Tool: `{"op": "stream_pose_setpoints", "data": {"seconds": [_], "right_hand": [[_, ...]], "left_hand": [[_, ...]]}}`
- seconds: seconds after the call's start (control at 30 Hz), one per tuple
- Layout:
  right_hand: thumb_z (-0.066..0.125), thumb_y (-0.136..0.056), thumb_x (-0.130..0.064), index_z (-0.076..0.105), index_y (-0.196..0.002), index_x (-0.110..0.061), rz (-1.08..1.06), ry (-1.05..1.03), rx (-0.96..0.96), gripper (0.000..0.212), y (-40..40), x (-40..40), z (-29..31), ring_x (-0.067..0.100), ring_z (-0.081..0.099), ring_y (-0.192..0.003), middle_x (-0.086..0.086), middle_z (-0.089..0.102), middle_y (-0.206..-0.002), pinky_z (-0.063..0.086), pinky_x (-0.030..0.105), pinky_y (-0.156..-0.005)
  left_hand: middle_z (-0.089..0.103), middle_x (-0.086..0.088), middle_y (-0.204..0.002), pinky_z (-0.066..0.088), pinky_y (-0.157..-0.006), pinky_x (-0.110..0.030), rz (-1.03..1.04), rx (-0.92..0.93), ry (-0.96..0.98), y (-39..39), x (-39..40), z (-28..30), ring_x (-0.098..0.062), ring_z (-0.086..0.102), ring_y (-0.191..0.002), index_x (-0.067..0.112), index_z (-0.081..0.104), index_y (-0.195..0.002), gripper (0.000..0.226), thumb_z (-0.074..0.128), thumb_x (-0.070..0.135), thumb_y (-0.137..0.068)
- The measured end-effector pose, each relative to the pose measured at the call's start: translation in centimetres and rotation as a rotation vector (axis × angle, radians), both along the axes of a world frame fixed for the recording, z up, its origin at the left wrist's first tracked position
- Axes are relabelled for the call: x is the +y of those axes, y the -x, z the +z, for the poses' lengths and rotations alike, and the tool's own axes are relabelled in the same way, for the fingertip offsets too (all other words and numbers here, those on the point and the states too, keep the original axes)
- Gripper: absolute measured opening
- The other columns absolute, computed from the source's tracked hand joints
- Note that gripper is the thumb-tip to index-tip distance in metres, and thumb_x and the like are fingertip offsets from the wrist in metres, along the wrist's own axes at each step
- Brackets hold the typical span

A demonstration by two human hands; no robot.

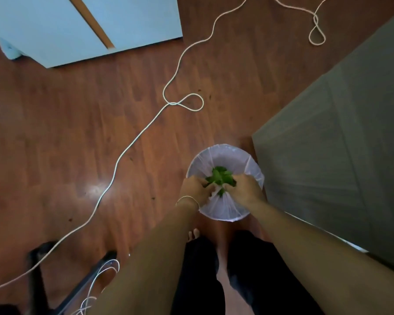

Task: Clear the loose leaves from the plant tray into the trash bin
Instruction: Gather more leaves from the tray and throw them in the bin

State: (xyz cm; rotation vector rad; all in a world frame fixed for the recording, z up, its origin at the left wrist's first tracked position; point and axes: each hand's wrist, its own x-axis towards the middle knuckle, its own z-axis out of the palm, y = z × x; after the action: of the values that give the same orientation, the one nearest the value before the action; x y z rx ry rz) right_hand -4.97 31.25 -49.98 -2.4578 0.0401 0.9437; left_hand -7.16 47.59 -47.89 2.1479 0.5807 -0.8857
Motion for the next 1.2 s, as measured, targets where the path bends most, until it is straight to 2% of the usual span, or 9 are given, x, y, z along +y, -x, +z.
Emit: {"op": "stream_pose_setpoints", "data": {"seconds": [0.13,0.23,0.43,0.6,0.7,0.83,0.97,1.1,1.2], "right_hand": [[0.066,-0.082,-0.050,0.070,-0.094,-0.016,-0.003,0.024,0.032,0.036,0.1,0.0,-0.7,0.027,0.067,-0.083,0.007,0.072,-0.086,0.055,0.040,-0.075],[0.064,-0.080,-0.057,0.069,-0.093,-0.020,-0.015,0.027,0.037,0.040,0.0,-0.1,-1.2,0.023,0.066,-0.081,0.002,0.072,-0.083,0.055,0.038,-0.072],[0.065,-0.071,-0.064,0.066,-0.099,-0.024,0.023,0.045,0.084,0.049,-0.3,0.2,-1.6,0.022,0.067,-0.085,-0.002,0.072,-0.088,0.056,0.039,-0.074],[0.069,-0.078,-0.044,0.068,-0.105,-0.016,-0.024,0.049,0.116,0.039,0.1,-0.1,-1.0,0.025,0.066,-0.093,0.004,0.071,-0.095,0.055,0.038,-0.079],[0.069,-0.082,-0.030,0.068,-0.112,-0.016,-0.102,-0.061,0.136,0.033,0.7,-0.4,0.3,0.022,0.065,-0.095,0.003,0.073,-0.099,0.053,0.037,-0.085],[0.070,-0.081,-0.029,0.070,-0.101,-0.016,-0.192,-0.174,0.164,0.024,0.8,0.0,5.0,0.016,0.068,-0.095,-0.003,0.074,-0.097,0.053,0.034,-0.085],[0.071,-0.081,-0.030,0.072,-0.110,-0.018,-0.281,-0.287,0.155,0.032,0.6,0.1,12.6,0.009,0.067,-0.097,-0.006,0.074,-0.102,0.052,0.032,-0.094],[0.068,-0.080,-0.030,0.074,-0.101,-0.027,-0.475,-0.429,0.076,0.022,1.0,0.7,23.3,0.005,0.069,-0.090,-0.010,0.075,-0.091,0.055,0.035,-0.093],[0.070,-0.079,-0.034,0.075,-0.090,-0.032,-0.634,-0.552,-0.063,0.012,1.3,1.0,31.5,0.015,0.072,-0.089,-0.004,0.077,-0.089,0.057,0.041,-0.089]], "left_hand": [[0.075,-0.014,-0.075,0.058,-0.073,-0.037,-0.034,0.001,0.019,-0.6,0.1,-0.6,-0.029,0.071,-0.072,0.009,0.076,-0.077,0.041,0.055,0.040,-0.092],[0.075,-0.015,-0.090,0.043,-0.072,-0.027,-0.105,-0.002,0.006,-0.7,0.1,-0.8,-0.032,0.068,-0.087,0.009,0.075,-0.086,0.041,0.048,0.037,-0.097],[0.074,-0.017,-0.084,0.056,-0.079,-0.040,-0.173,0.028,0.006,-0.8,0.4,-0.9,-0.036,0.069,-0.084,0.008,0.062,-0.072,0.028,0.052,0.027,-0.090],[0.075,-0.015,-0.094,0.050,-0.081,-0.028,-0.105,0.005,0.050,-0.4,0.5,0.6,-0.031,0.066,-0.087,0.011,0.076,-0.100,0.027,0.059,0.028,-0.089],[0.076,-0.012,-0.098,0.049,-0.079,-0.029,-0.074,-0.004,0.043,-0.1,0.9,2.8,-0.030,0.067,-0.091,0.011,0.077,-0.100,0.025,0.061,0.026,-0.088],[0.078,-0.006,-0.088,0.053,-0.078,-0.026,-0.023,-0.012,0.057,0.6,2.4,7.3,-0.025,0.072,-0.085,0.017,0.079,-0.089,0.023,0.061,0.026,-0.078],[0.077,-0.008,-0.075,0.060,-0.074,-0.044,0.021,-0.069,0.108,0.9,4.0,14.3,-0.030,0.073,-0.073,0.022,0.079,-0.081,0.026,0.058,0.031,-0.069],[0.070,-0.005,-0.061,0.058,-0.064,-0.047,-0.059,-0.187,0.119,2.0,4.6,23.3,-0.025,0.068,-0.059,0.021,0.074,-0.073,0.021,0.058,0.034,-0.074],[0.072,-0.002,-0.058,0.059,-0.061,-0.042,-0.075,-0.295,0.122,1.8,4.5,30.1,-0.020,0.069,-0.053,0.033,0.074,-0.078,0.023,0.057,0.046,-0.072]]}}
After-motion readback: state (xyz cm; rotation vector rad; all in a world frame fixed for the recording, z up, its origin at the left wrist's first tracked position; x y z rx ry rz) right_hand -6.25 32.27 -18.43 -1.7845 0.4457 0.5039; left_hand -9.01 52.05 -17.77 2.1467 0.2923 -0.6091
